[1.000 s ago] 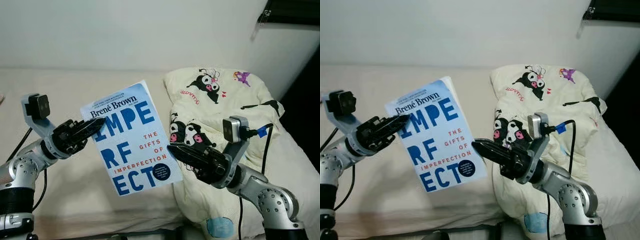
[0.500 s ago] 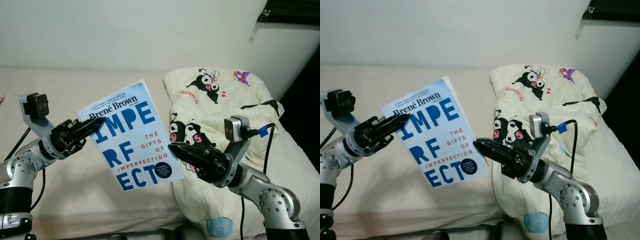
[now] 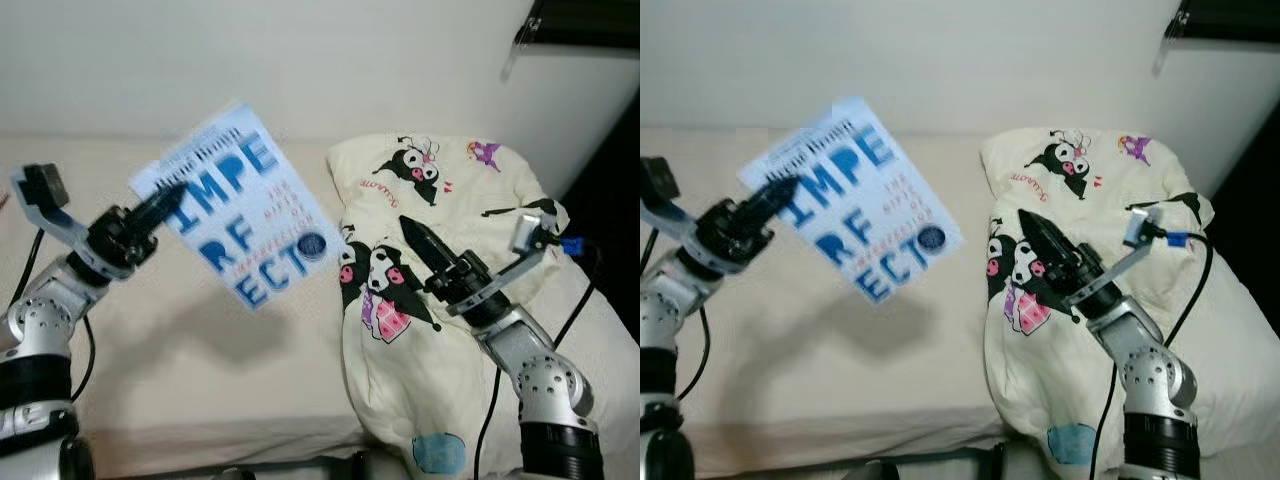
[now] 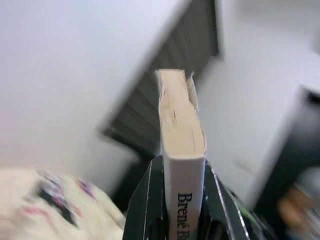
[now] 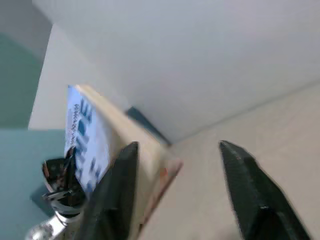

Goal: Clean up the room

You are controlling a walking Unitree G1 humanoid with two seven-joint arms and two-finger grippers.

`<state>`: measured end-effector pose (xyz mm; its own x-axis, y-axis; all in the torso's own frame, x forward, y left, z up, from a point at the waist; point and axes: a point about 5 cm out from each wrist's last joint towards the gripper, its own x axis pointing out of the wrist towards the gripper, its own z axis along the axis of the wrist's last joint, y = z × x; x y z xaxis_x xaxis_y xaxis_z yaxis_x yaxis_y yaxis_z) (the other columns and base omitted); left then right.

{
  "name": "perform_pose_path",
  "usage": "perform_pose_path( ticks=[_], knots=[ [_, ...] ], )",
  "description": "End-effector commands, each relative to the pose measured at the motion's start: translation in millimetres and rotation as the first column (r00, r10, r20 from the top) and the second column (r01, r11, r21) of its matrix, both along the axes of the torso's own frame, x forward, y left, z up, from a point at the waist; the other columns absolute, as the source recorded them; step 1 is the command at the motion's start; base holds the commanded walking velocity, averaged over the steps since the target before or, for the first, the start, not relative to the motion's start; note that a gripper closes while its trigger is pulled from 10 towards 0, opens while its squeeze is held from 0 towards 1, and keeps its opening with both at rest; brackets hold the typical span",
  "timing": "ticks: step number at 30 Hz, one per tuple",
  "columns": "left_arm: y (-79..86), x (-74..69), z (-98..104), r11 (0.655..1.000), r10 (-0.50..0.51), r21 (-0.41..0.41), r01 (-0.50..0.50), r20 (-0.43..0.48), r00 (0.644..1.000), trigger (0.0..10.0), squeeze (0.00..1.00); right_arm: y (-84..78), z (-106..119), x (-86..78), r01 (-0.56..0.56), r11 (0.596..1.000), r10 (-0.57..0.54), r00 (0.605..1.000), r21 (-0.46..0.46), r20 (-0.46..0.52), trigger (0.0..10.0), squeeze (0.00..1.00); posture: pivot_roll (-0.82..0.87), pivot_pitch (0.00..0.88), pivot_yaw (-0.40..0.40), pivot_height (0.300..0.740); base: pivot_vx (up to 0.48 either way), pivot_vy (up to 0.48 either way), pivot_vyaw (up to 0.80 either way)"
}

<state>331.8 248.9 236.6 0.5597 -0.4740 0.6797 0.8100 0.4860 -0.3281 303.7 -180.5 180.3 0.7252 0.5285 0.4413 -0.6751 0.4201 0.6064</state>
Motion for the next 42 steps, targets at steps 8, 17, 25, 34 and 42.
perform_pose_path(
  ticks=[8,17,25,34,42],
  knots=[
    [-12.7,14.0,17.6,0.961,0.213,-0.181,-0.211,-0.008,0.977,0.0,0.00,38.0,-16.9,-16.3,-0.167,0.983,0.169,0.985,0.078,-0.023,10.0,1.00,-0.14,0.117,-0.048,0.620,0.000,0.000,0.00],
    [-59.5,0.7,36.3,0.990,0.036,-0.138,-0.019,0.124,0.992,0.0,0.00,48.5,-17.0,-3.7,-0.132,0.983,0.141,0.988,0.125,-0.062,10.0,1.00,-0.14,0.117,-0.048,0.620,0.000,0.000,0.00],
    [-81.7,-20.4,39.3,0.986,-0.135,-0.066,0.152,0.209,0.969,0.0,0.00,56.4,-9.5,-0.2,-0.179,0.969,0.191,0.980,0.172,-0.053,10.0,0.00,-0.13,0.115,-0.052,0.620,0.000,0.000,0.00],
    [-93.7,-33.0,33.8,0.969,-0.239,-0.016,0.248,0.210,0.948,0.0,0.00,62.4,-3.2,-8.8,-0.266,0.950,0.270,0.963,0.165,0.002,10.0,0.00,-0.13,0.119,-0.053,0.620,0.000,0.000,0.00],
    [-98.1,-38.6,26.1,0.953,-0.301,0.025,0.302,0.189,0.935,0.0,0.00,57.2,7.5,-21.6,-0.360,0.916,0.346,0.932,0.177,0.106,0.0,0.00,-0.14,0.117,-0.050,0.620,0.000,0.000,0.00]
  ],
)
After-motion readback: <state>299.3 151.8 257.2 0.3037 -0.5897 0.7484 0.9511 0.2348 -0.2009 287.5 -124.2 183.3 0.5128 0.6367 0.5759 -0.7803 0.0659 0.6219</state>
